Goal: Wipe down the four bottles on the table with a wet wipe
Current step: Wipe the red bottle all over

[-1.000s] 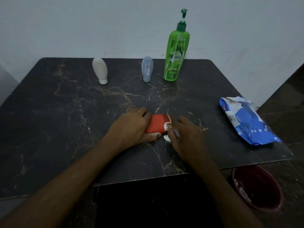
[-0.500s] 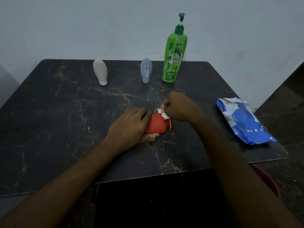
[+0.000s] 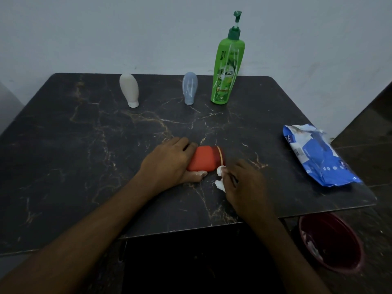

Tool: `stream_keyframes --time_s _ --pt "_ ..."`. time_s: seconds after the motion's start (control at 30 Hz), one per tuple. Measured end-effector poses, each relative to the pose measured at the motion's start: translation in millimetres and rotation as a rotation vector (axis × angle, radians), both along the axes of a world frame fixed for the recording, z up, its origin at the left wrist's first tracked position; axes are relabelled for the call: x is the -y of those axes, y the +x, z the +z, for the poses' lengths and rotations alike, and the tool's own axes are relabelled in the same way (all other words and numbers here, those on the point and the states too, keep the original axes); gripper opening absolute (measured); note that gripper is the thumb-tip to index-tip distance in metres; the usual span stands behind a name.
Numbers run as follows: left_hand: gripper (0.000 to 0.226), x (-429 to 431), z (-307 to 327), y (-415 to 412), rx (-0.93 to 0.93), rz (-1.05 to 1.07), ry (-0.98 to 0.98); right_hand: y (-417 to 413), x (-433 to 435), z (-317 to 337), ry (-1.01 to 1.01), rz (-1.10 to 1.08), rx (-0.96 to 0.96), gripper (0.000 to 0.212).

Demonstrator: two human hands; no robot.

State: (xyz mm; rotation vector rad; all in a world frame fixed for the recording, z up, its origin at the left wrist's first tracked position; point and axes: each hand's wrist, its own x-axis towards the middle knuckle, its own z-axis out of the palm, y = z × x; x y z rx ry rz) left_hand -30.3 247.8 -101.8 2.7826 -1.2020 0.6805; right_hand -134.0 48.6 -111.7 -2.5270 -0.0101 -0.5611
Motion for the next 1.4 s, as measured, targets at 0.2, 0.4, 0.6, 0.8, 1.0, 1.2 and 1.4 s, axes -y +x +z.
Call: stream_keyframes --time_s 0.2,0.4,0.6,0.8,1.0,1.2,1.4 --pt "0.081 0 2 -2 -0.007 0.024 0.016 25 5 27 0.053 0.073 0.093 0.014" --pt "0.087 1 4 0 -0.052 0.037 0.029 15 -4 11 -0.132 0.133 0.035 0.018" --pt "0.072 1 8 -9 0.003 0.068 0.009 3 1 2 -0.055 0.099 0.054 0.011" --pt "0.069 3 11 -20 0.071 0.069 -0.031 -6 5 6 0.095 0.010 0.095 0.009" --pt "0.061 7 11 -23 0.120 0.055 -0.021 -8 7 19 0.105 0.006 0.191 0.006" --pt "0.049 4 4 -22 0.147 -0.020 -0.046 12 1 35 -0.116 0.085 0.061 0.024" --pt "0.045 3 1 -24 0.154 -0.028 -0.035 39 -4 53 -0.323 0.064 -0.156 0.031"
